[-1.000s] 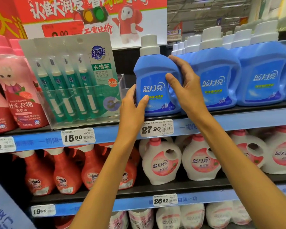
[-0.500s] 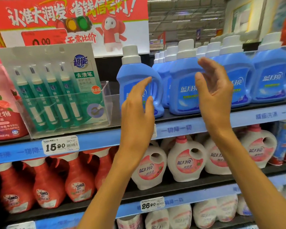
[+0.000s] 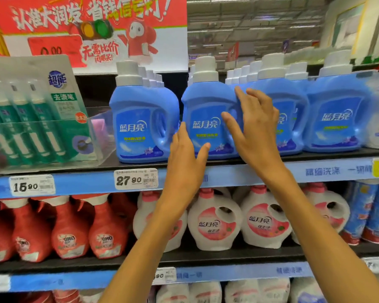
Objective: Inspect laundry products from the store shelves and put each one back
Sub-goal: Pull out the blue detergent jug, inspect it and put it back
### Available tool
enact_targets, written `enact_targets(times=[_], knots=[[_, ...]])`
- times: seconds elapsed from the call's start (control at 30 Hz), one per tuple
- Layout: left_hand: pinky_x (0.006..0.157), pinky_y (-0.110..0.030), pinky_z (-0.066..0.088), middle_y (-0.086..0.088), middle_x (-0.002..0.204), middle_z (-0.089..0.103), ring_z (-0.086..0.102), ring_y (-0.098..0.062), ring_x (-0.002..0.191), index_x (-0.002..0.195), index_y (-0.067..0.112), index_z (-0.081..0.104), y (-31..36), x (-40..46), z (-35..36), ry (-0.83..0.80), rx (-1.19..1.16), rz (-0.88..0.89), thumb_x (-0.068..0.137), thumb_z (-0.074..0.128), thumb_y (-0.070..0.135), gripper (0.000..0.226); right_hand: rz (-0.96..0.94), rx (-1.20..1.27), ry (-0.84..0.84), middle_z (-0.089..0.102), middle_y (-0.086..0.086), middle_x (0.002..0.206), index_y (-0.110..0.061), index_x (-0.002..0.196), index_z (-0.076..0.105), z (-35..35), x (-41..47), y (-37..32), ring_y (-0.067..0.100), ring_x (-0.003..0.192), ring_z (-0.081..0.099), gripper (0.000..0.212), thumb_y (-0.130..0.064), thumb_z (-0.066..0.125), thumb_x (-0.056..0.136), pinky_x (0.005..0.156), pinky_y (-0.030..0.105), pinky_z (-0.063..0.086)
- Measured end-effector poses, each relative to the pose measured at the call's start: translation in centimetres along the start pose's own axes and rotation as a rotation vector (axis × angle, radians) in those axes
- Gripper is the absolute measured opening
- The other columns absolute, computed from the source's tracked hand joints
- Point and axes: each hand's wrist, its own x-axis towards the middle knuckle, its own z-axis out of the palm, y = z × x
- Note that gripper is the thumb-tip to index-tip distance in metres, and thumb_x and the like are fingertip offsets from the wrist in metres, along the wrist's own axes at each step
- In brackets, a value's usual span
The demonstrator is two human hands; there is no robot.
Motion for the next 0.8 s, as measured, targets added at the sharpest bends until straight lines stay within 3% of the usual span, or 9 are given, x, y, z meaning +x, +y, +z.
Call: enact_targets(times=[0.2,0.3,0.37,0.43,0.5,0.57,0.67,0.73,0.8], knots=[[0.103,-0.040,0.044,-0.009,0.131,0.055,0.054,-0.020,0.120,0.135,0.008,0.047,0.3,-0.2,0.5,0.201,-0.125,-0.078,0.091,0.062,0.023,0.049,-0.071,0.297,0.056,0.056,0.010,0.125,-0.006,0.134,0.049,-1.0,-0.3,0.8,0.027,0.122,0.043,0.041,-0.024,0.051,0.098,0.103,0.032,0.032],[0.094,-0.025,0.049,-0.009,0.125,0.051,0.056,-0.004,0.103,0.133,0.009,0.050,0.8,-1.2,0.6,0.251,-0.153,-0.041,0.088,0.066,0.020,0.050,-0.065,0.579,0.031,0.050,0.008,0.125,-0.006,0.133,0.049,-1.5,-0.9,0.5,0.010,0.116,0.045,0.038,-0.017,0.053,0.097,0.100,0.014,0.032],[0.094,-0.023,0.047,-0.010,0.118,0.045,0.054,-0.014,0.107,0.134,0.010,0.050,0.9,-2.0,0.7,0.238,-0.143,-0.009,0.086,0.067,0.020,0.052,-0.031,0.725,0.010,0.048,0.007,0.127,-0.007,0.132,0.047,-1.8,-1.2,0.1,-0.005,0.114,0.044,0.037,-0.015,0.054,0.097,0.095,0.006,0.031],[0.094,-0.014,0.040,-0.006,0.113,0.041,0.047,-0.023,0.112,0.133,0.011,0.049,1.1,-2.8,0.8,0.249,-0.118,0.008,0.084,0.068,0.025,0.054,0.000,0.821,-0.014,0.049,0.004,0.130,-0.012,0.131,0.047,-2.2,-1.5,0.0,-0.011,0.116,0.043,0.036,-0.016,0.055,0.096,0.095,0.006,0.033],[0.094,-0.012,0.038,-0.003,0.114,0.039,0.045,-0.022,0.115,0.134,0.012,0.048,1.5,-3.6,0.8,0.271,-0.132,0.007,0.080,0.064,0.037,0.062,0.025,0.924,-0.040,0.052,0.004,0.130,-0.014,0.128,0.048,-2.7,-1.6,-0.1,-0.005,0.116,0.048,0.034,-0.013,0.057,0.095,0.095,0.010,0.036],[0.098,-0.019,0.043,-0.002,0.122,0.041,0.047,-0.019,0.117,0.134,0.015,0.045,1.9,-4.6,0.8,0.292,-0.231,-0.001,0.076,0.066,0.042,0.067,0.061,1.028,-0.086,0.055,0.003,0.129,-0.010,0.128,0.050,-3.4,-1.8,-0.2,0.000,0.111,0.054,0.034,-0.010,0.057,0.095,0.092,0.014,0.042],[0.099,-0.030,0.049,-0.006,0.137,0.045,0.052,-0.014,0.122,0.137,0.019,0.038,2.5,-5.9,0.9,0.256,-0.410,0.007,0.083,0.064,0.034,0.061,0.130,1.118,-0.132,0.058,0.007,0.129,-0.011,0.127,0.053,-4.3,-2.4,-0.6,0.011,0.118,0.057,0.033,-0.011,0.057,0.094,0.093,0.024,0.048],[0.097,-0.025,0.049,-0.004,0.141,0.047,0.053,-0.009,0.123,0.143,0.015,0.032,2.7,-6.7,1.2,0.215,-0.482,0.032,0.087,0.057,0.030,0.063,0.194,1.147,-0.150,0.061,0.011,0.125,-0.014,0.124,0.056,-4.8,-3.1,-0.8,0.022,0.115,0.059,0.031,-0.013,0.059,0.093,0.093,0.031,0.050],[0.092,-0.024,0.051,-0.004,0.138,0.052,0.056,-0.010,0.120,0.143,0.014,0.034,2.6,-7.3,1.4,0.197,-0.542,0.028,0.089,0.055,0.028,0.060,0.234,1.156,-0.181,0.064,0.008,0.121,-0.017,0.122,0.058,-5.5,-3.7,-0.8,0.022,0.112,0.061,0.029,-0.016,0.060,0.093,0.090,0.032,0.052]])
